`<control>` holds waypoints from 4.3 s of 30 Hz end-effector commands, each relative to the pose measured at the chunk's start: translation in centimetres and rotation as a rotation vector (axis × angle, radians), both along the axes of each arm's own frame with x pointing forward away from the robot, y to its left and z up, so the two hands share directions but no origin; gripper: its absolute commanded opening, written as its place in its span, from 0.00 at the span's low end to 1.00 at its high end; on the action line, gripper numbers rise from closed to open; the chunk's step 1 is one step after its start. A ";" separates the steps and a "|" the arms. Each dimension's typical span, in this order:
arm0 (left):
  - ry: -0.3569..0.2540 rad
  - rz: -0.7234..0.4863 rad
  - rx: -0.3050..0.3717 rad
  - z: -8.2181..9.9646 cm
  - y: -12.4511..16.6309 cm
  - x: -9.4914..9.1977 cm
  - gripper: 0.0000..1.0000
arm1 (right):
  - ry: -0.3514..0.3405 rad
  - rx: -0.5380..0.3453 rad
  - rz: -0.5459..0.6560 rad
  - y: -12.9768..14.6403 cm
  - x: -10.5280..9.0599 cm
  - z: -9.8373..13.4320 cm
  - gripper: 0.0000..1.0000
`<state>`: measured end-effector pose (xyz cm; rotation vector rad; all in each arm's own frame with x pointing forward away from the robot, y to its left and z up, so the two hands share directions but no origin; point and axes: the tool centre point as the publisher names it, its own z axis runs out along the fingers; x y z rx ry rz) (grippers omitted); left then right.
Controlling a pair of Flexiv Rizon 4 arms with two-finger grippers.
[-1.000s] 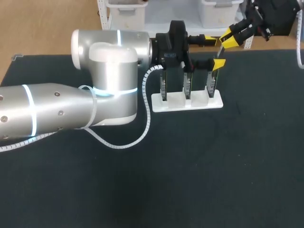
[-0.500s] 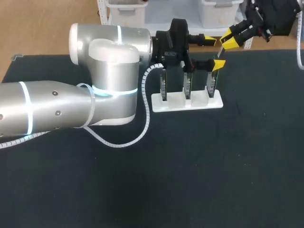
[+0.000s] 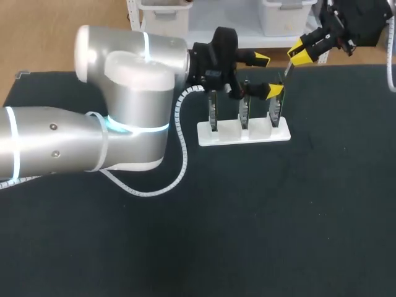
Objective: Pick up the optical module with the left hand, and insert it into the network port with the right hand.
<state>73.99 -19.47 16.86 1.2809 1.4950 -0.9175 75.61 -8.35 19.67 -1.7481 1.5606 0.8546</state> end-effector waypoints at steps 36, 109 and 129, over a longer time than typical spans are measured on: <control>0.087 -0.018 0.172 -0.2 1.1 1.9 1.00 | 0.014 0.002 -0.017 -0.2 0.7 -0.4 0.00; 0.142 -0.084 0.235 -1.9 -0.5 0.7 1.00 | 0.012 -0.008 -0.005 -0.2 0.0 -0.6 0.00; 0.141 -0.086 0.233 -1.8 -0.6 0.7 1.00 | -0.020 -0.027 0.007 -0.5 -0.3 0.3 0.00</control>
